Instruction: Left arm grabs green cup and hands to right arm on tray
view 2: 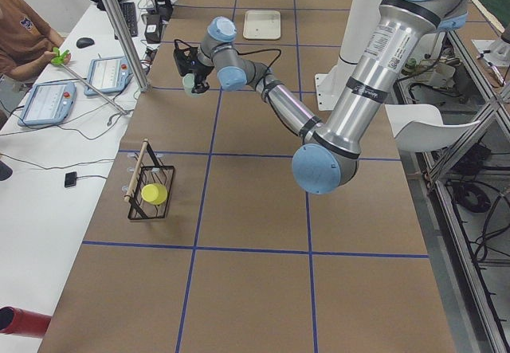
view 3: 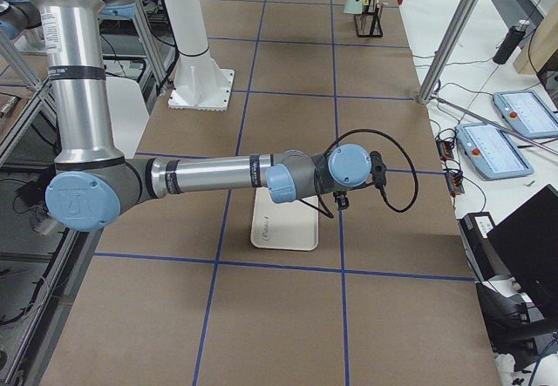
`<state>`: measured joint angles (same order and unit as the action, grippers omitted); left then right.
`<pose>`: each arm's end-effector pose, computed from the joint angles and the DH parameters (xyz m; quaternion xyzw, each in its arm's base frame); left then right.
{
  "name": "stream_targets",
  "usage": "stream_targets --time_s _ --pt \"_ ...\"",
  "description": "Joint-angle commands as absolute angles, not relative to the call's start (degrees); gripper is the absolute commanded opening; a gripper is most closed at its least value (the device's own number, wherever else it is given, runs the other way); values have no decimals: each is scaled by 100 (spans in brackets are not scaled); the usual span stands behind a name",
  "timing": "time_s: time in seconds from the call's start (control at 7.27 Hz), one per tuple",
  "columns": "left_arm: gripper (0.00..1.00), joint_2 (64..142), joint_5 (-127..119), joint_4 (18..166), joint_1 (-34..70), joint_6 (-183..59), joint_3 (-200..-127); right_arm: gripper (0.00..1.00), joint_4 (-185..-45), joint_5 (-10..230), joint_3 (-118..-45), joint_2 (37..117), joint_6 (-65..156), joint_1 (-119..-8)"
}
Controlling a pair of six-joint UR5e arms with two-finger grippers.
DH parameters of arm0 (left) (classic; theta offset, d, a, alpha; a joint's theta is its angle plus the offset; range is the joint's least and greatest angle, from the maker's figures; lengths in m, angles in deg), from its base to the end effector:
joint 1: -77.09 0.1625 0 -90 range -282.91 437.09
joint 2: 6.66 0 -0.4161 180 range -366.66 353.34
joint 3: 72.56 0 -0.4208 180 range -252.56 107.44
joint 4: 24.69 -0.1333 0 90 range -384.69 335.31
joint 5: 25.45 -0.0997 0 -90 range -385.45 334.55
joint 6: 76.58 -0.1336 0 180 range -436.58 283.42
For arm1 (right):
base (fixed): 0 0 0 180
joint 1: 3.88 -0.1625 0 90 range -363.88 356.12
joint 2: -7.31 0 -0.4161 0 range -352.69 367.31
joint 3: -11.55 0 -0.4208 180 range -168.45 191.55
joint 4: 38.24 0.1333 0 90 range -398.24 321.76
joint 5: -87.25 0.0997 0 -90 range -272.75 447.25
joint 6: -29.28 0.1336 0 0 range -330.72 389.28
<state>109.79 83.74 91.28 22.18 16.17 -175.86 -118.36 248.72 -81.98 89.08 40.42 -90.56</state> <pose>0.3091 -0.5954 0.2270 0.1094 0.5421 -0.3202 0.7692 -0.0270 -0.5793 0.4912 0.0790 -0.5883 -0.0550 0.8029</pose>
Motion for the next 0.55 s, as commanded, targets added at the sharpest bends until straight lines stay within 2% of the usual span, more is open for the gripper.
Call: stream_targets --time_s 0.0,0.14,0.41 --pt "9 10979 8195 9168 2400 1878 -17758 100 -11822 24356 -8572 8310 5259 -8600" --pt "9 10979 8186 9159 2435 1939 -17785 100 -11665 23542 -8887 8038 6414 -8153" --pt "9 10988 8204 9159 2444 1983 -17803 100 -9845 22913 -8865 8009 8716 -7327"
